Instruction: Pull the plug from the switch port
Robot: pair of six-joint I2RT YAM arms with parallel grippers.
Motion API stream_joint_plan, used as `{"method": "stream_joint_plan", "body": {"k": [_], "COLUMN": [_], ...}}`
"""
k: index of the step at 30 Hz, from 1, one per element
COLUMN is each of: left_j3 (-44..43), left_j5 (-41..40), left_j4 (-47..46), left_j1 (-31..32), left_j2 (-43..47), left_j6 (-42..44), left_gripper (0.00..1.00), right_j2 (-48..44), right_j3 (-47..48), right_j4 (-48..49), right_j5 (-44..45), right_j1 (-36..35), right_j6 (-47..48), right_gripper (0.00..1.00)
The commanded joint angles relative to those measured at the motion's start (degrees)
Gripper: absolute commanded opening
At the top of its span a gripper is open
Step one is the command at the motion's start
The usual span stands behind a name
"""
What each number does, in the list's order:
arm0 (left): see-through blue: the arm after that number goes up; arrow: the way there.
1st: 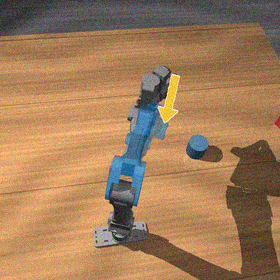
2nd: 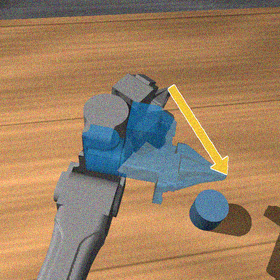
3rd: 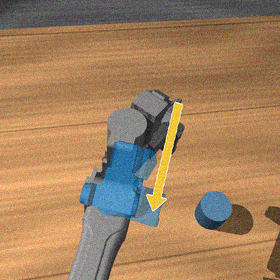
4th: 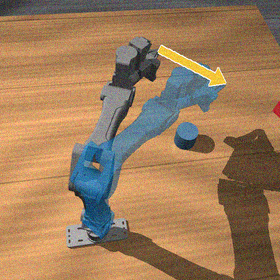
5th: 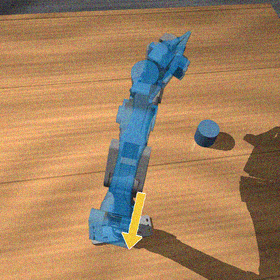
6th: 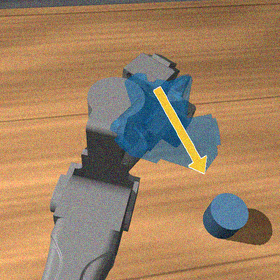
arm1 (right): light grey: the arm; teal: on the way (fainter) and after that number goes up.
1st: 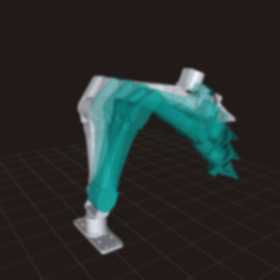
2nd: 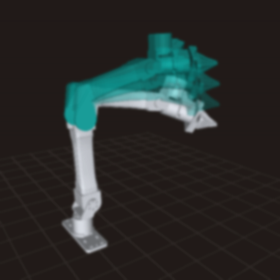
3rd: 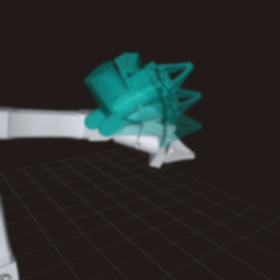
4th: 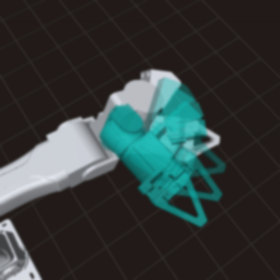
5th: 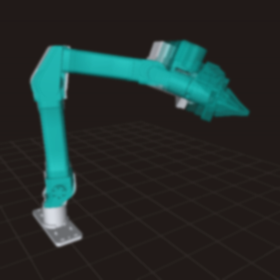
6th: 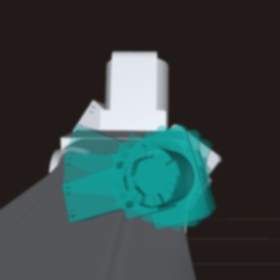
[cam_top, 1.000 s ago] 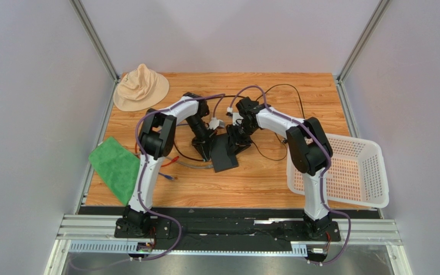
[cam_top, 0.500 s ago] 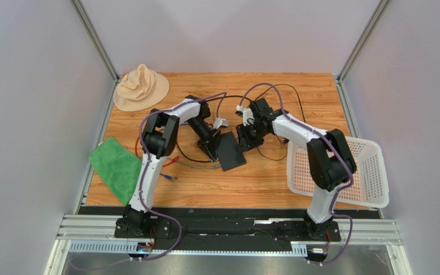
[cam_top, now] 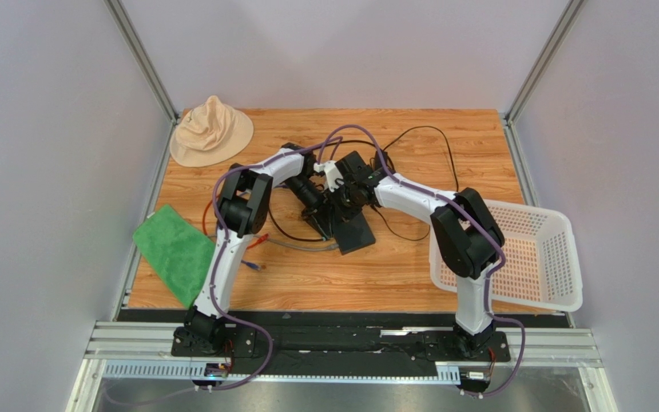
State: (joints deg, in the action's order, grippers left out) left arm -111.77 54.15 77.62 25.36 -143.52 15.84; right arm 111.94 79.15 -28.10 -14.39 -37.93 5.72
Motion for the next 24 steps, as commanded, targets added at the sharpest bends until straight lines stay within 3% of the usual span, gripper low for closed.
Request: {"method": "stream_joint_plan", "body": {"k": [1,5,8,12,16,19,24], "left_j3": [3.4,9.4,13.0,13.3,9.6,9.4,17.4], "left_j5": [-7.1,-12.1,-10.8,-9.9,-12.1,-13.5,-16.5], "left_j4": [0.7,-2.2,-2.5,-4.0,-5.8,-9.1,-20.9], "left_j1": [0.4,-1.9,-4.2,-8.5,-9.9,-10.6,-11.4], "left_j2": [-0.6,3.1,3.5,4.7,6.8,9.9,18.9], "left_j6": [-4.1,-6.9,-6.3,-7.5,-8.5,-9.9,-13.1], "left_gripper": [0.00,0.00,0.01,0.11,0.34,0.39,0.44], "right_j2": [6.6,10.4,11.5,12.6,13.3,13.7,13.6], "right_j3": [3.3,2.9,2.7,3.2,3.3,3.2,3.0], "right_j4": [-8.0,-12.7,-13.2,-13.7,-14.3,-14.6,-14.3], "right_j5": [7.8,5.3,4.6,4.5,5.1,5.2,4.3], "right_j1": [0.8,1.8,2.0,2.2,2.2,2.3,2.5], "right_j6": [-3.2,-5.5,-6.4,-7.0,-7.0,-6.8,-6.3], "right_gripper": [0.01,0.00,0.00,0.00,0.00,0.00,0.00]}}
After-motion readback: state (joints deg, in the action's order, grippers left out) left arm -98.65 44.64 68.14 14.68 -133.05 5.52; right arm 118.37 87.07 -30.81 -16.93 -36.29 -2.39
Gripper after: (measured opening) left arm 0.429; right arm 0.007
